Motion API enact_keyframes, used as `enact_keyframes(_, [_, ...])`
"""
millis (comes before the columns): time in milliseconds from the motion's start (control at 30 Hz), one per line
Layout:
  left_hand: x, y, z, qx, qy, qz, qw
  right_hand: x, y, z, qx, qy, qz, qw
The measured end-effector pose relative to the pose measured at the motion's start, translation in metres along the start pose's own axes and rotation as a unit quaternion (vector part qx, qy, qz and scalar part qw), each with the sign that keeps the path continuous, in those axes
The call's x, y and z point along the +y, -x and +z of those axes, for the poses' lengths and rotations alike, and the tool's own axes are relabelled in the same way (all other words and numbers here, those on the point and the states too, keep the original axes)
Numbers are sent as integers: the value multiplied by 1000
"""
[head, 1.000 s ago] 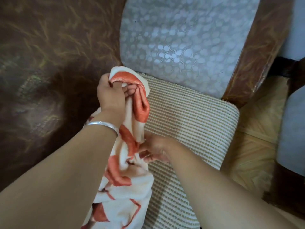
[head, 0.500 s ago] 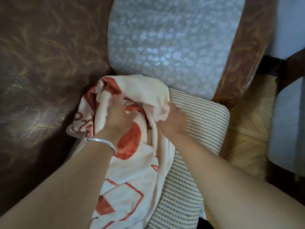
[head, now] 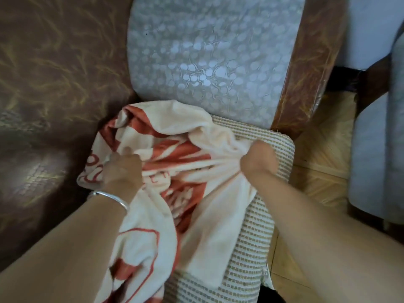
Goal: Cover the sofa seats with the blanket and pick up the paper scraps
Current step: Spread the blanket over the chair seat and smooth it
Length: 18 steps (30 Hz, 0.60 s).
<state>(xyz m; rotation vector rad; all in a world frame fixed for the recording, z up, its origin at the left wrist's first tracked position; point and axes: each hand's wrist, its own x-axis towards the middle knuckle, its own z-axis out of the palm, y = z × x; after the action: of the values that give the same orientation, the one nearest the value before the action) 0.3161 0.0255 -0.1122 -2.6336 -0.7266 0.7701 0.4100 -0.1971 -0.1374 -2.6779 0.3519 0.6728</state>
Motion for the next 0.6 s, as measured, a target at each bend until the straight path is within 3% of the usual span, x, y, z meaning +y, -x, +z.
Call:
enact_keyframes(67, [-1,1,-5,-8,-18,-30,999,6,-18,-20,59,3,-12,998])
enact_keyframes(133, [12,5,-2,14,-38,4,999,6,-19,-18,49,-8,-52,997])
enact_keyframes(200, [41,7,4,40,9,87,995,11,-15,-6,-30,-41,-45,998])
enact_keyframes(267, [69,12,11,33,161,197,966,21,-10,8,-109,-64,7,992])
enact_keyframes(333, [89,21,15,-40,245,277,928,34,-6,15,-164,-48,52,984])
enact_keyframes(400, [103,28,25,-133,150,264,944,41,-4,19,-239,-9,39,970])
enact_keyframes(467, [111,35,32,-157,-2,230,960,44,-6,22,-271,-1,30,962])
enact_keyframes(533, [118,44,29,-207,-20,246,947,45,-12,14,-212,-21,29,977])
enact_keyframes(600, [128,50,23,-335,111,261,898,44,-19,-2,-93,-65,22,993])
